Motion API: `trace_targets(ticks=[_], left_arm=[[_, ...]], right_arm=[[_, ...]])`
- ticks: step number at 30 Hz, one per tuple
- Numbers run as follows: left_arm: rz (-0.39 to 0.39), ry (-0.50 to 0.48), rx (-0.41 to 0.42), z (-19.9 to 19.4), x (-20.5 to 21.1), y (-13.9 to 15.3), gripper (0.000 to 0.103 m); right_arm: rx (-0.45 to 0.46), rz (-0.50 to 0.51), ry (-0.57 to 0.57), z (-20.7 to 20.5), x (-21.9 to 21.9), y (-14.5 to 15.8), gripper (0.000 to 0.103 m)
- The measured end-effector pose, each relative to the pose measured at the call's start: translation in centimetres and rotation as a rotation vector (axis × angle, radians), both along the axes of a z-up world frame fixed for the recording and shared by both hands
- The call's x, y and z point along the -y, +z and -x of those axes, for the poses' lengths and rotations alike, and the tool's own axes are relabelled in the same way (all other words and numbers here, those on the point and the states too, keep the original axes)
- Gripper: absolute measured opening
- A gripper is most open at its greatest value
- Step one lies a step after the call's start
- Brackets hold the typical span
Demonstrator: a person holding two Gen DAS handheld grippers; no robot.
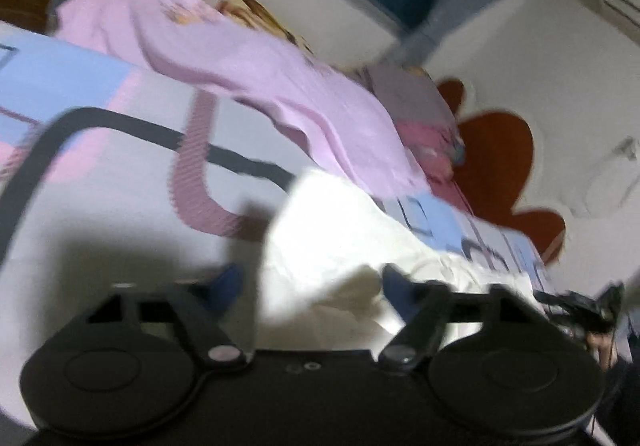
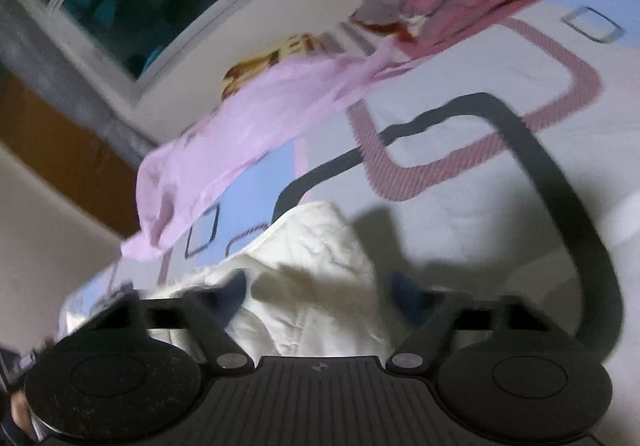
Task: Fold large clothes
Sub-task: 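Lay the folded hem onto the jacket and open both tools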
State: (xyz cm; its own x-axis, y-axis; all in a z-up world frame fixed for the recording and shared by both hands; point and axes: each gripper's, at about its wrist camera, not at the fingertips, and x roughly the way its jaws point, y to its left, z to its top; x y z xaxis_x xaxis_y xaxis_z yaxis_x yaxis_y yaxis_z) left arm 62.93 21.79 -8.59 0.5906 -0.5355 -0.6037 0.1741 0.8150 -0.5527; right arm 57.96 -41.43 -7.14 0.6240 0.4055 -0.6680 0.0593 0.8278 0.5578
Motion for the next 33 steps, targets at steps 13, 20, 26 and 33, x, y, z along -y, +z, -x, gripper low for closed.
trace_targets(ticks=[13,20,26,33], left_arm=[[0.075,0.076,-0.004,-2.2,0.2,-2.5,0.005],[0.169,0.128,-0.107,-3.4,-0.6,-6.8,0.018],[0.120,0.229,-0.044,-0.6,-1.7,-4.2,0.069],[-0.070,0.184,0.217,7.2,4.1,4.3,0.066]], right_arm=[[0.022,0.158,-0.056,-2.5,-1.7,-1.5,0.006],[-0.046,0.140,-0.091,-2.2,-1.4,-4.9,0.006],[0.026,0.295,-0.176,-0.4,-1.8,-0.9,0.076],[0.230,0.354,-0.027,5.4,-7.9,4.6,0.076]])
